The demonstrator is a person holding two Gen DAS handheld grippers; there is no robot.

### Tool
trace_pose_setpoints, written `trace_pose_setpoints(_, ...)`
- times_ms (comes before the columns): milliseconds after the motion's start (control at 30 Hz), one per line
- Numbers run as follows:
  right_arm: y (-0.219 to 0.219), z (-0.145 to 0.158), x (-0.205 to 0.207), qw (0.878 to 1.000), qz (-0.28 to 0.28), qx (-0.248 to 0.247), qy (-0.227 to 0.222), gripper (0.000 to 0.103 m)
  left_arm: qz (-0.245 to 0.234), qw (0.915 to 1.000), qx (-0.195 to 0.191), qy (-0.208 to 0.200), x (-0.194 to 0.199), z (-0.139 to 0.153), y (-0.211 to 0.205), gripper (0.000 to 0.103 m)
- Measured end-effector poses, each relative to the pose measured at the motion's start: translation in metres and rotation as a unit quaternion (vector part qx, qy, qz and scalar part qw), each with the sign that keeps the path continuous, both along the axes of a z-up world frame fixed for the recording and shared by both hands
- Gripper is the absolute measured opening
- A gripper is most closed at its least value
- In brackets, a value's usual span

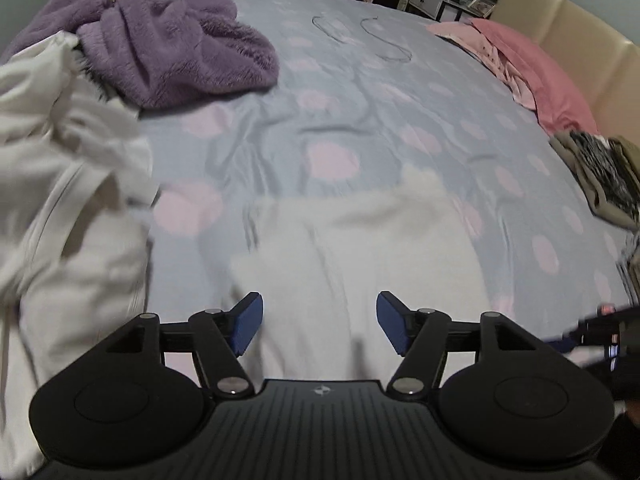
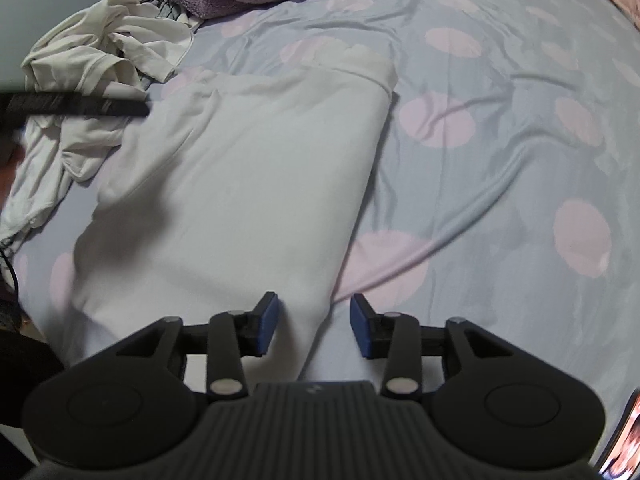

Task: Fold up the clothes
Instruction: 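Grasp the folded white garment's end with both grippers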

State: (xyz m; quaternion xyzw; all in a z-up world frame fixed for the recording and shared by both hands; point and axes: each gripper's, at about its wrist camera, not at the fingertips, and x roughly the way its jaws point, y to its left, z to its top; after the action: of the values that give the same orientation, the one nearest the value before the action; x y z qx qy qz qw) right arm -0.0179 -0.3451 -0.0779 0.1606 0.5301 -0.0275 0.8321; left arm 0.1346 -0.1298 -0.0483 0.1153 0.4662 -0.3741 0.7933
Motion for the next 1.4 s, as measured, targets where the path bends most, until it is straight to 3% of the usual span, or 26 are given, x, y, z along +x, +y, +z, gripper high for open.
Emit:
trace_pose_setpoints(67, -0.001, -0.001, -0.008, 1.000, -0.011, 0.020, 0.000, 0.043, 0.022, 0.9997, 0.003, 0.008, -0.011, -0.006, 0.018, 0.068)
trace_pose_setpoints(333, 0.009, -0.011, -0.036, 0.994, -0.060, 0.088, -0.009, 0.043, 0.071, 0.9946, 0.001, 0.076, -0.043, -0.034, 0.063, 0.068)
trace_pose_setpoints(533, 0.026, -0.029, -0.048, 0.991, -0.101, 0.090, -0.007, 0.043, 0.073, 0.9896, 0.041, 0.117, -0.056, -0.061, 0.065, 0.065)
trace_pose_setpoints(633, 0.030, -0.034, -0.050, 0.992, -0.099, 0.081, -0.017, 0.045, 0.073, 0.9894, 0.046, 0.117, -0.058, -0.070, 0.062, 0.063)
trace_pose_setpoints(700, 0.032, -0.036, -0.048, 0.992, -0.093, 0.081, -0.024, 0.045, 0.070, 0.9905, 0.047, 0.109, -0.057, -0.071, 0.060, 0.058)
trace_pose_setpoints(767, 0.033, -0.038, -0.044, 0.992, -0.091, 0.088, -0.028, 0.039, 0.066, 0.9914, 0.043, 0.105, -0.056, -0.070, 0.058, 0.041)
trace_pose_setpoints(833, 0.034, -0.037, -0.042, 0.991, -0.087, 0.094, -0.030, 0.023, 0.064, 0.9915, 0.033, 0.108, -0.054, -0.068, 0.058, 0.024)
trace_pose_setpoints(867, 0.034, -0.037, -0.041, 0.991, -0.088, 0.094, -0.031, 0.020, 0.064, 0.9913, 0.028, 0.111, -0.052, -0.066, 0.059, 0.018)
trace_pose_setpoints(933, 0.033, -0.033, -0.041, 0.991, -0.091, 0.093, -0.030, 0.015, 0.068, 0.9903, 0.016, 0.120, -0.051, -0.062, 0.062, 0.015)
trace_pose_setpoints(1100, 0.031, 0.001, -0.048, 0.993, -0.082, 0.077, -0.026, 0.014, 0.057, 0.9905, 0.005, 0.125, -0.053, -0.040, 0.061, 0.014)
trace_pose_setpoints(1233, 0.029, 0.031, -0.056, 0.996, -0.063, 0.059, -0.016, 0.014, 0.048, 0.9868, -0.005, 0.155, -0.065, -0.024, 0.063, 0.014)
trace_pose_setpoints(1400, 0.036, 0.037, -0.082, 0.997, -0.037, 0.064, 0.010, 0.014, 0.016, 0.9877, 0.047, 0.148, -0.098, -0.025, 0.061, 0.014)
